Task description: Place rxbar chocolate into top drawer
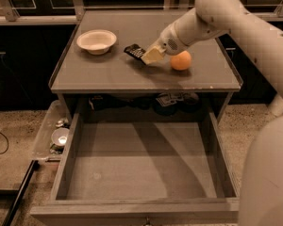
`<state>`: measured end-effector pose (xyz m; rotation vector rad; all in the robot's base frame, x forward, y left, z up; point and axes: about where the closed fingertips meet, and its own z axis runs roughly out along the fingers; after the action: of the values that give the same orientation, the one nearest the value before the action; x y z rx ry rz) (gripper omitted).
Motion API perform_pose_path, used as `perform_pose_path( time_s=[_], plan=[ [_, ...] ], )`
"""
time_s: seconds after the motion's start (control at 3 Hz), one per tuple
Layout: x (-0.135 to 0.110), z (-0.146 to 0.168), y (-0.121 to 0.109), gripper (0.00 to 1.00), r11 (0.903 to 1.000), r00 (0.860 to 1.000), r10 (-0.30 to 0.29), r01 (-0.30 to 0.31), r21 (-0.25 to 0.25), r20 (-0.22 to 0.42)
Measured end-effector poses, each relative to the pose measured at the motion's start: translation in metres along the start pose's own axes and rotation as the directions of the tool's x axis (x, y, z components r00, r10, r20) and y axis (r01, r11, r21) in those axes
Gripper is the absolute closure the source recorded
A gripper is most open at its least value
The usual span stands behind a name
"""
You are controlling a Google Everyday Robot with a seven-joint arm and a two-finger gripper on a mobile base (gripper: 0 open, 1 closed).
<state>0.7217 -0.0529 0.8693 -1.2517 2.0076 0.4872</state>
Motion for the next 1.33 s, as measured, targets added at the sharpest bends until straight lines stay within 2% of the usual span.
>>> perform_pose_path(
  time_s=[0.33, 0.67, 1.0, 1.33],
  plan=[
    [0.01, -0.06, 0.007, 1.0, 0.9992, 0.994, -0.036, 0.037, -0.012, 0.099],
    [0.04, -0.112, 0.016, 1.0, 0.9956, 0.981, -0.088, 0.092, -0.018, 0.171],
    [0.094, -0.151, 0.033, 1.0, 0.9894, 0.977, -0.128, 0.138, -0.046, 0.173],
    [0.149, -0.182, 0.063, 1.0, 0.9767, 0.975, -0.164, 0.182, -0.114, 0.149]
  ],
)
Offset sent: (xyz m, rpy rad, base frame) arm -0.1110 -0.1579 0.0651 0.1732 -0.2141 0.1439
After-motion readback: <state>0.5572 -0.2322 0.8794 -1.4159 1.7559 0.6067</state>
